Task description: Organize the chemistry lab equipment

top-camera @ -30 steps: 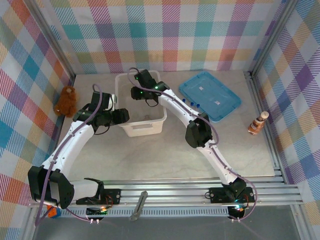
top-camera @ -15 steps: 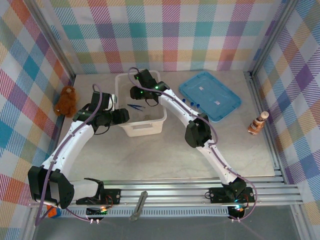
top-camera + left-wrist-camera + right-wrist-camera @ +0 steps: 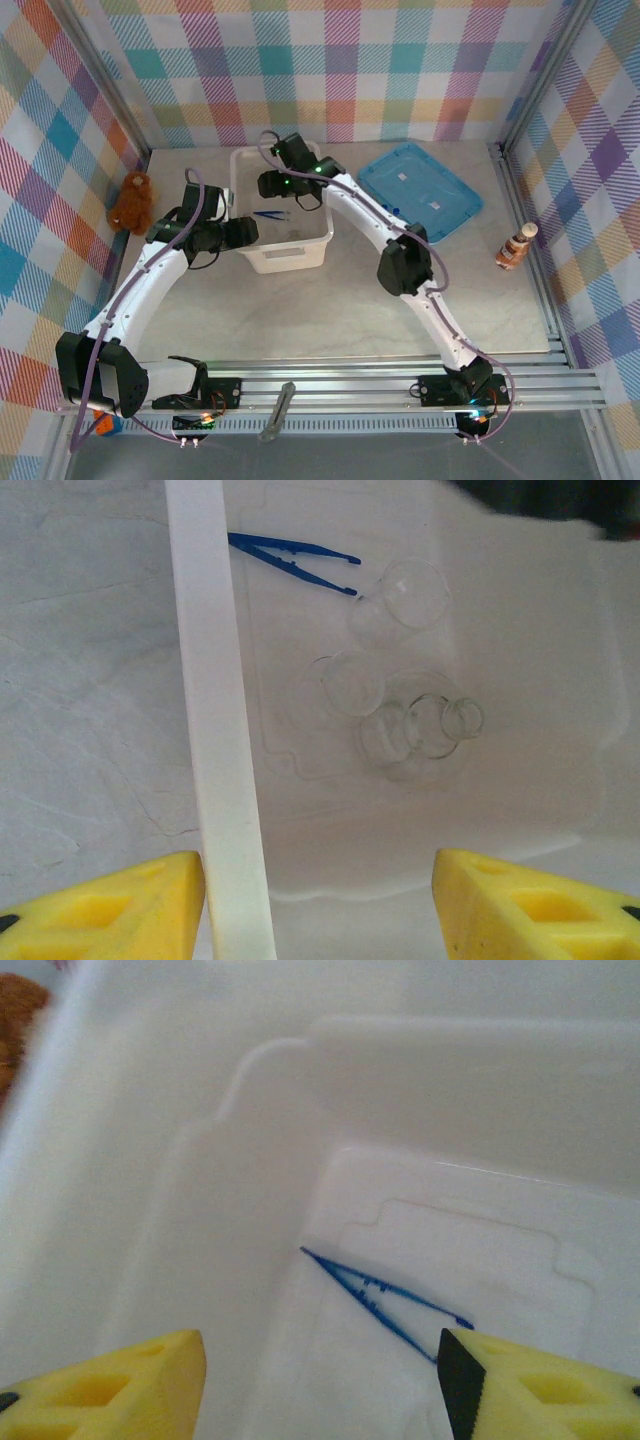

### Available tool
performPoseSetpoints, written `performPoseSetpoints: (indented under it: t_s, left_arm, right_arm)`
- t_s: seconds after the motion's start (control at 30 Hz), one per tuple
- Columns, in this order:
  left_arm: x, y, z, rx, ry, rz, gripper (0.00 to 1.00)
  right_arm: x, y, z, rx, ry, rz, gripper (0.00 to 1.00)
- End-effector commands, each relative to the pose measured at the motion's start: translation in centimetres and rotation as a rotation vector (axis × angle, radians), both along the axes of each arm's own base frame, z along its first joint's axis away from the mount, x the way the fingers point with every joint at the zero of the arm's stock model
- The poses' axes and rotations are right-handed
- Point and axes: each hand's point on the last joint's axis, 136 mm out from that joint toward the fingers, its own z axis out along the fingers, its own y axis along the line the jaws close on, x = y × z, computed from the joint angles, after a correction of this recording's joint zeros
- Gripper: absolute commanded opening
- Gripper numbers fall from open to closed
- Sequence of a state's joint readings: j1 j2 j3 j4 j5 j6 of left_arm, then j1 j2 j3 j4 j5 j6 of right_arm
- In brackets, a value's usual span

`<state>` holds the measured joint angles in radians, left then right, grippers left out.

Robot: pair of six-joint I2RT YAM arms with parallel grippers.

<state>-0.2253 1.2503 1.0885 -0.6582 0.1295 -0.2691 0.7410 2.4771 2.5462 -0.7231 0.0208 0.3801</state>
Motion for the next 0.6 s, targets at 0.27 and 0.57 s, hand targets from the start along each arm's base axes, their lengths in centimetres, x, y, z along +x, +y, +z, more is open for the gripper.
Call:
performPoseSetpoints:
  t_s: [0.27,0.57]
  left_arm:
    - [-0.3,1.1,-2.0,0.044,0.069,0.048,0.61]
    - [-1.5,-0.2,-2.3,0.012,0.101,0.072,0.61]
  right_arm:
    - [-7.2,-7.8,13.1,0.1,-0.122,-0.096,0.68]
    - [-14.5,-9.7,10.6,0.138,0.007,-0.011,0.7]
